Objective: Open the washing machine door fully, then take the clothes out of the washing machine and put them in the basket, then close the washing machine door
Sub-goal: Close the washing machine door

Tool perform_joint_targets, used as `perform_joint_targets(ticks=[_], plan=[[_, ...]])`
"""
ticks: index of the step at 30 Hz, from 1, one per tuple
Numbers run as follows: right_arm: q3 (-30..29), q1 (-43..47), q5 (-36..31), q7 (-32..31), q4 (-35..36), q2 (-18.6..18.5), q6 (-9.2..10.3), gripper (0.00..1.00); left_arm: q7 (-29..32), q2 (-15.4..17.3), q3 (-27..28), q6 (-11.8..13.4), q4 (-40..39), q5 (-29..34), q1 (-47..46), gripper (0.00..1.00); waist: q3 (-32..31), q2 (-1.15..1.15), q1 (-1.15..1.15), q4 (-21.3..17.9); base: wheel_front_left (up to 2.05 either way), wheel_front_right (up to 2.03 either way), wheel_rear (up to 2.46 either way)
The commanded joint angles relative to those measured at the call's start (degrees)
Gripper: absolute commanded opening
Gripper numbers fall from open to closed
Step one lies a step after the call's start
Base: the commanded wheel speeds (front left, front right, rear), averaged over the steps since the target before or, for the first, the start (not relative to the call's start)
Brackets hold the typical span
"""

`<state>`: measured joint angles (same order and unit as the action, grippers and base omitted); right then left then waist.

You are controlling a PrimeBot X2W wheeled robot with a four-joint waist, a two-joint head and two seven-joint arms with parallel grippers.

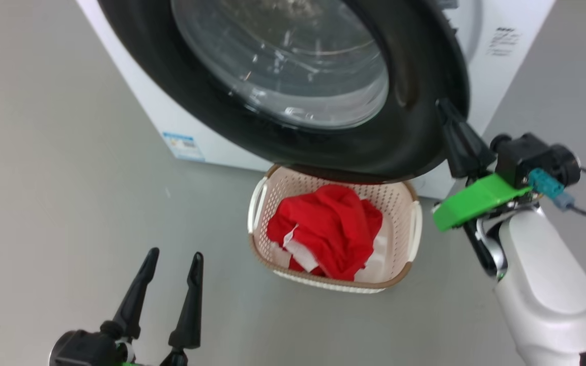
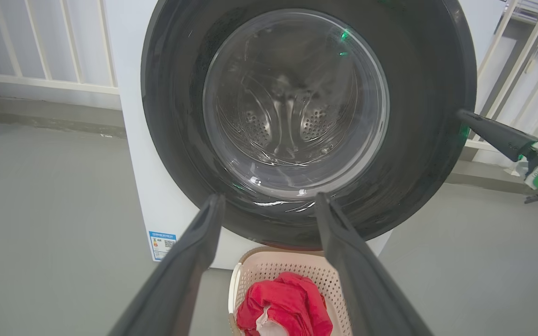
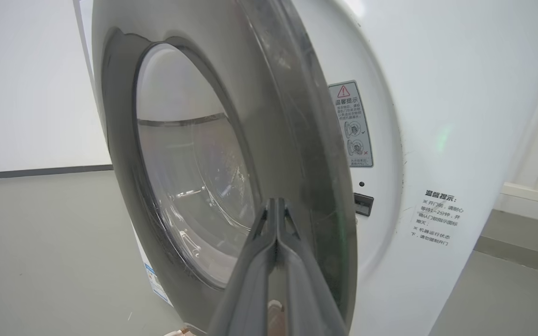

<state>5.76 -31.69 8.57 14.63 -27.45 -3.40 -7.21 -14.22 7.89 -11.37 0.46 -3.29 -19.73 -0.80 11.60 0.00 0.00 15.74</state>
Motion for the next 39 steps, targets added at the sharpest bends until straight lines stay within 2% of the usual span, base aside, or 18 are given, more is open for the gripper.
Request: perform_joint_targets(ticks=[1, 19, 32, 39], plan=[[0.83, -2.06, -1.21, 0.37, 1.01, 0.52, -0.28, 0.00, -0.54, 0.28, 1.67, -0.38, -0.94, -0.09, -2.12, 1.00, 2.42, 0.00, 0.00, 2.10, 0.00, 0.00, 0.00], [-4.94, -13.65, -4.95, 0.37, -2.93, -0.64, -0.28, 0.00, -0.76, -1.63, 1.10, -2.55, 0.94, 0.52, -5.70, 1.00, 7.51, 0.00, 0.00, 4.52, 0.00, 0.00, 0.00], [-7.47, -24.07, -7.71, 0.37, -9.10, -2.68, -0.28, 0.00, -0.77, -3.47, 0.89, -4.48, 2.22, 0.14, -8.00, 1.00, 10.89, 0.00, 0.00, 5.13, 0.00, 0.00, 0.00], [-8.19, -26.96, -8.63, 0.37, -10.66, -2.51, -0.28, 0.00, -0.77, -4.10, 1.22, -5.02, 2.64, 0.62, -8.79, 1.00, 11.94, 0.00, 0.00, 4.65, 0.00, 0.00, 0.00]])
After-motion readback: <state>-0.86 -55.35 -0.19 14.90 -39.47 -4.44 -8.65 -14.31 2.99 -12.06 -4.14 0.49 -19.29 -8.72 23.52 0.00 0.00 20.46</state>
